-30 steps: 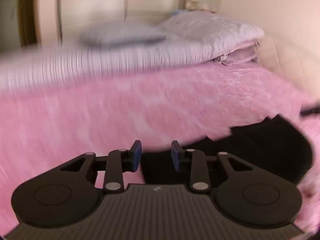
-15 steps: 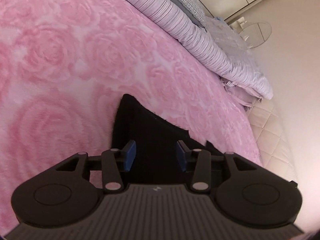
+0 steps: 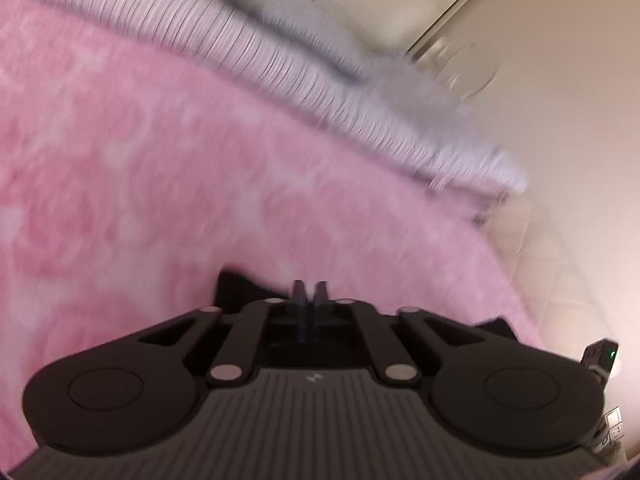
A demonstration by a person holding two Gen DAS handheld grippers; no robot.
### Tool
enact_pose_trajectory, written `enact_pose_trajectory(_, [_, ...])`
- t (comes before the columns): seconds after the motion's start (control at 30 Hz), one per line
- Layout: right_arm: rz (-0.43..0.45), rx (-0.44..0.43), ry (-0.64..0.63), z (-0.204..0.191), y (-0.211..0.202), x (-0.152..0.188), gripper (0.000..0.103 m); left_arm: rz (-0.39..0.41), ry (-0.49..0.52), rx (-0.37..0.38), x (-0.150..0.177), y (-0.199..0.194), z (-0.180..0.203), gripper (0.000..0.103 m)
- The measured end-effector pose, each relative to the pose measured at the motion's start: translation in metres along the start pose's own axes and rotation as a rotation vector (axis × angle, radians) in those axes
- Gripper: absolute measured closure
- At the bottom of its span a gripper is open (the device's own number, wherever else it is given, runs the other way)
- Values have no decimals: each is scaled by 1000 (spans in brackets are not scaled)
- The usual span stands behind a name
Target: Fold clothes
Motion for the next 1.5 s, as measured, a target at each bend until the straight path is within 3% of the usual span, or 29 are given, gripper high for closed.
enact_pose_trajectory(0.03, [-7,8,8,1,0,4,92,-16,-6,-10,3,2,-3,80])
enact_pose_trajectory(0.07, [-13,10,29,4,2,7,92,-29,-12,-19,6,5,-6,76])
enact_pose_trajectory(0.3, [-31,-49,157,28,8,12,80,-98,-108,13,14,24,-26,73])
enact_pose_trajectory(0.4, [-37,-70,181,33,10,9,79,-95,-75,23,16,30,-21,78])
enact_pose_trajectory(0.43, [-41,-63,178,32,12,9,79,-89,-61,25,16,32,-19,92])
enact_pose_trajectory(0.47, [-49,-50,163,30,14,10,79,-83,-47,27,17,33,-17,96])
enact_pose_trajectory(0.5, [-43,-34,140,26,13,11,80,-63,-34,25,18,32,-15,96])
enact_pose_trajectory(0.53, [-37,-18,117,23,13,12,91,-35,-13,29,18,29,-12,96])
enact_pose_trajectory(0.67, [50,-6,-7,5,-3,13,92,88,55,27,14,9,-2,97])
enact_pose_trajectory(0.77, [104,-14,-54,-1,-10,9,92,120,104,2,7,9,7,97])
enact_pose_trajectory(0.9, [58,7,11,9,4,3,92,54,115,-70,2,33,1,96])
enact_pose_trajectory(0.97, [0,84,63,22,22,5,91,9,131,-139,5,53,-6,93])
enact_pose_trajectory(1.07, [-11,131,119,35,29,14,64,14,118,-165,13,52,-13,87])
enact_pose_trajectory(1.1, [-6,141,135,36,25,16,59,28,102,-164,15,44,-13,87])
enact_pose_trajectory(1.17, [14,168,145,35,12,18,59,61,99,-188,19,26,-10,86])
enact_pose_trajectory(1.3, [104,334,-7,-10,-37,35,58,99,171,-233,36,-18,18,86])
enact_pose_trajectory(1.4, [102,321,-169,-55,-54,66,59,74,265,-261,66,-37,52,86])
enact_pose_trajectory(1.5, [44,318,-285,-85,-44,101,59,18,358,-313,99,-29,76,83])
Point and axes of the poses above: each gripper's, at about its wrist camera, not at the fingertips, and y roughly the way its jaws point, z to its right, x to its underside, the point moved 1 cm from there along y, roughly the way its jaws point, and after that the axes turned 9 degrees about -z, right-handed, at the moved point
